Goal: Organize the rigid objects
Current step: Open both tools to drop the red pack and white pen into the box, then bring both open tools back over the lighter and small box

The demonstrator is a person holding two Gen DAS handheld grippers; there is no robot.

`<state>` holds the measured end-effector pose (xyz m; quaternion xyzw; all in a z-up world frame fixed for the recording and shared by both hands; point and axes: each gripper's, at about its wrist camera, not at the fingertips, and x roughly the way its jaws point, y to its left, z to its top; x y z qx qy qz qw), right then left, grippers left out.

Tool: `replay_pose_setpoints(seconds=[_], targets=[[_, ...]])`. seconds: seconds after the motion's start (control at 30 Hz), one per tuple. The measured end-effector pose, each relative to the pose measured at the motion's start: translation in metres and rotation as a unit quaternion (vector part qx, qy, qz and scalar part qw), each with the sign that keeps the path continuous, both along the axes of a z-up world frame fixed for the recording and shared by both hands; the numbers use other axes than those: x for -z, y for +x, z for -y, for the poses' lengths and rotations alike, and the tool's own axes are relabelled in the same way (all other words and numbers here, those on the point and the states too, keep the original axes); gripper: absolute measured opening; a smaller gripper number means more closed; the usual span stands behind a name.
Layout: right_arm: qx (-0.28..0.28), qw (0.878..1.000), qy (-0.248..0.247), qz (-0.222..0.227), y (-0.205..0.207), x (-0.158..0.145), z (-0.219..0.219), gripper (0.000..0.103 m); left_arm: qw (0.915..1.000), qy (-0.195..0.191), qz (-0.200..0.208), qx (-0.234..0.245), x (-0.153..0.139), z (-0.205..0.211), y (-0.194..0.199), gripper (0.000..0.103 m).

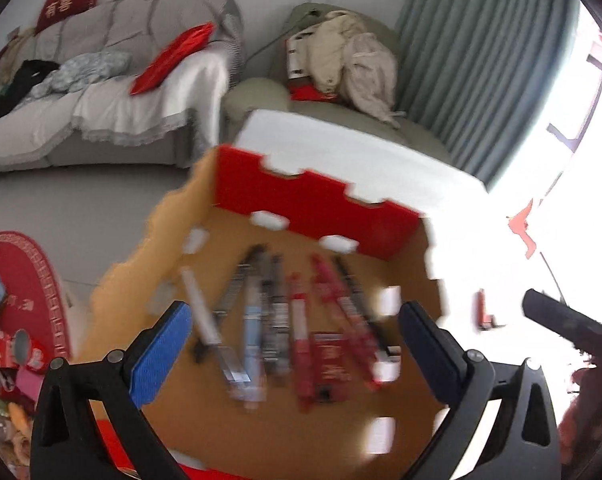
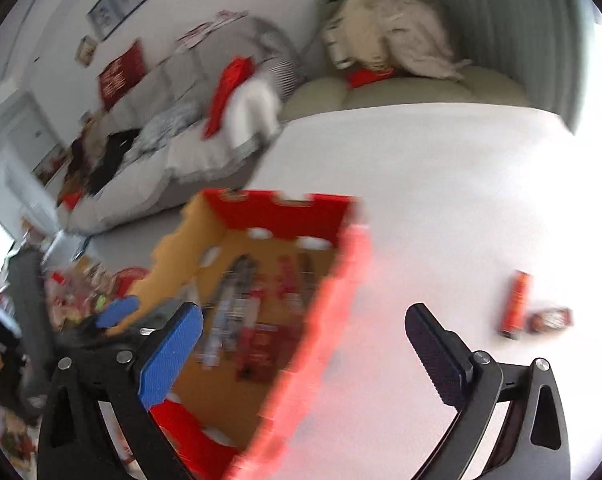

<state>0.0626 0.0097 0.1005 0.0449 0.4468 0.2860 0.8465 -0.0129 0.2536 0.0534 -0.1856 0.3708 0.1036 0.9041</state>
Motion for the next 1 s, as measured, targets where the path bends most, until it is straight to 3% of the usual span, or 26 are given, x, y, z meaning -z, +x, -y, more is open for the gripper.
replay_pose_setpoints(seconds=[0.07, 0.13, 0.23, 0.33, 0.43, 0.5, 0.57, 0.7, 0.8, 0.83, 0.9, 1.0], targets=[[0.062, 0.997, -0.050, -0.002, 0.014, 0.013, 0.032, 0.102, 0.9998, -0.004, 0.008, 0.019, -0.006, 0.017, 0.004, 0.103], [0.127, 0.985, -0.116, -0.010, 0.037, 0.031, 0.068, 0.102, 0.9989, -0.005, 0.014, 0.045, -0.013, 0.042, 0.011, 0.103], [0.177, 0.968, -0.176, -0.023, 0.066, 0.054, 0.107, 0.102, 0.9960, -0.007, 0.018, 0.087, -0.016, 0.083, 0.022, 0.103], [0.193, 0.951, -0.243, -0.022, 0.097, 0.072, 0.128, 0.102, 0.9923, -0.004, 0.008, 0.124, -0.012, 0.119, 0.033, 0.103], [0.196, 0.943, -0.267, -0.010, 0.126, 0.080, 0.131, 0.102, 0.9888, -0.001, -0.012, 0.148, -0.003, 0.148, 0.043, 0.103], [0.182, 0.942, -0.283, -0.012, 0.141, 0.089, 0.127, 0.102, 0.9872, 0.002, -0.026, 0.157, 0.004, 0.163, 0.049, 0.103], [0.153, 0.930, -0.334, -0.030, 0.152, 0.106, 0.120, 0.102, 0.9864, 0.004, -0.038, 0.160, 0.009, 0.172, 0.055, 0.103], [0.118, 0.930, -0.348, -0.024, 0.124, 0.101, 0.130, 0.102, 0.9842, 0.019, -0.048, 0.169, 0.013, 0.190, 0.069, 0.103], [0.078, 0.948, -0.304, -0.061, 0.092, 0.099, 0.147, 0.102, 0.9799, 0.046, -0.055, 0.186, 0.017, 0.209, 0.083, 0.103], [0.063, 0.958, -0.265, -0.085, 0.077, 0.098, 0.158, 0.102, 0.9782, 0.055, -0.056, 0.192, 0.019, 0.216, 0.088, 0.103], [0.072, 0.968, -0.223, -0.091, 0.056, 0.094, 0.180, 0.102, 0.9749, 0.074, -0.058, 0.202, 0.024, 0.229, 0.101, 0.103], [0.111, 0.968, -0.201, -0.102, 0.032, 0.093, 0.213, 0.102, 0.9664, 0.118, -0.070, 0.217, 0.038, 0.258, 0.134, 0.103]])
